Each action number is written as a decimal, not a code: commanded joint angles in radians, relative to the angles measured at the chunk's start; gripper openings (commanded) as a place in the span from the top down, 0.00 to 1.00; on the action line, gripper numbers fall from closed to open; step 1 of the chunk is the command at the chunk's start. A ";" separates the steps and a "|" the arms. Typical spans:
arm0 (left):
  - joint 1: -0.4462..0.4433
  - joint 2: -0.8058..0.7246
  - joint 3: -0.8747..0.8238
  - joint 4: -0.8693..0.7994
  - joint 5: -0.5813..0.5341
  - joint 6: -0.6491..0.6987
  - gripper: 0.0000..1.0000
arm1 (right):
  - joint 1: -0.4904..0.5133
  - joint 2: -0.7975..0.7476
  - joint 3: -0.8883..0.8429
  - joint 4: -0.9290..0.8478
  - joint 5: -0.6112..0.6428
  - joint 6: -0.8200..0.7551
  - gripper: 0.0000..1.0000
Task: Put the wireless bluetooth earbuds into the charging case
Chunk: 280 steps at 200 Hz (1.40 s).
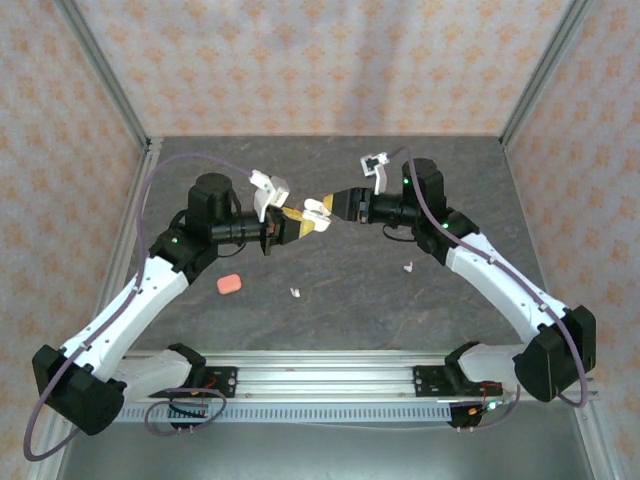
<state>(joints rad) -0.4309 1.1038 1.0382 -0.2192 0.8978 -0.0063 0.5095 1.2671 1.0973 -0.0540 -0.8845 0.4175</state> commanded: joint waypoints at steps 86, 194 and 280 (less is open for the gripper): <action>0.012 -0.242 -0.291 -0.011 -0.604 0.000 1.00 | 0.106 0.015 0.005 -0.383 0.446 0.062 0.42; 0.014 -0.562 -0.461 -0.111 -0.853 -0.069 1.00 | 0.449 0.557 0.170 -0.392 0.322 -0.021 0.85; 0.014 -0.556 -0.482 -0.087 -0.883 -0.075 1.00 | 0.350 0.710 0.255 -0.433 0.281 -0.051 0.91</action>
<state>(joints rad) -0.4248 0.5182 0.5468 -0.3283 0.0425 -0.0814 0.9119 1.9553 1.3384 -0.4679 -0.5770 0.3801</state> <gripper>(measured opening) 0.083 0.090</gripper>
